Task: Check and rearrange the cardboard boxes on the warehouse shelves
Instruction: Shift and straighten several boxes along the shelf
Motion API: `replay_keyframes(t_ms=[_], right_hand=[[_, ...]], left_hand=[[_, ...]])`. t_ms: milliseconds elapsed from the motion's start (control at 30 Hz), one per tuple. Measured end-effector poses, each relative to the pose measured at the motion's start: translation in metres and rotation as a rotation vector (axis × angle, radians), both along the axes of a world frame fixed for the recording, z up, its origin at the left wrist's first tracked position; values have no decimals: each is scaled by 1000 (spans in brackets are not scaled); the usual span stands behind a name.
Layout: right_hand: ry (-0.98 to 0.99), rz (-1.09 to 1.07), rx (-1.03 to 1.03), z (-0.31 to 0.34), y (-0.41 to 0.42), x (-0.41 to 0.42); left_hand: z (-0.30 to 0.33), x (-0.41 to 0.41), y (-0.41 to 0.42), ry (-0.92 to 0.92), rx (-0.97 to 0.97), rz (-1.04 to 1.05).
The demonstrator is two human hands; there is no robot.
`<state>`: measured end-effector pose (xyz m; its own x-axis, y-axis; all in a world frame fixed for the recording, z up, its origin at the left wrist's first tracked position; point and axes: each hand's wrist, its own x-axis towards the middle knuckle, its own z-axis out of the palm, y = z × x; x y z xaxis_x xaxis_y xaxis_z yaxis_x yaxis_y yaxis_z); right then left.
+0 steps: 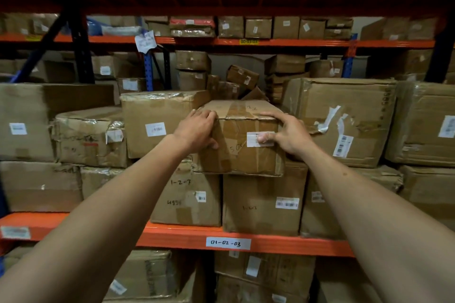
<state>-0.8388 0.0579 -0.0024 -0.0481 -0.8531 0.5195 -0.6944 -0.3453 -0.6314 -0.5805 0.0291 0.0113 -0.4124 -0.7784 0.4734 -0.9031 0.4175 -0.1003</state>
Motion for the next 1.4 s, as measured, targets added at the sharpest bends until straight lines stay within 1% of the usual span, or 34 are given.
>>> replay_keyframes(t_ms=[200, 400, 667, 767, 900, 1033, 1100, 1267, 1400], right_hand=[[-14, 0, 18, 1, -51, -9], [-18, -10, 16, 1, -90, -14], [-7, -22, 72, -1, -92, -12], [31, -79, 132, -5, -82, 0], [57, -145, 212, -11, -43, 6], [210, -188, 249, -12, 0, -21], [247, -224, 267, -9, 20, -42], [209, -414, 242, 10, 65, -106], [47, -524, 181, 22, 86, -159]], left_hand=[[7, -14, -47, -39, 6, 58], [6, -18, -83, 3, 30, 67], [5, -19, -90, 13, 47, 63], [-4, -20, -87, -16, 57, 79], [-26, -15, -75, -37, 52, 128], [-25, -20, -56, -67, 72, 102], [-19, -33, -49, -61, 65, 63], [-1, -89, -29, 4, 61, -121], [10, -141, -22, 118, 90, -295]])
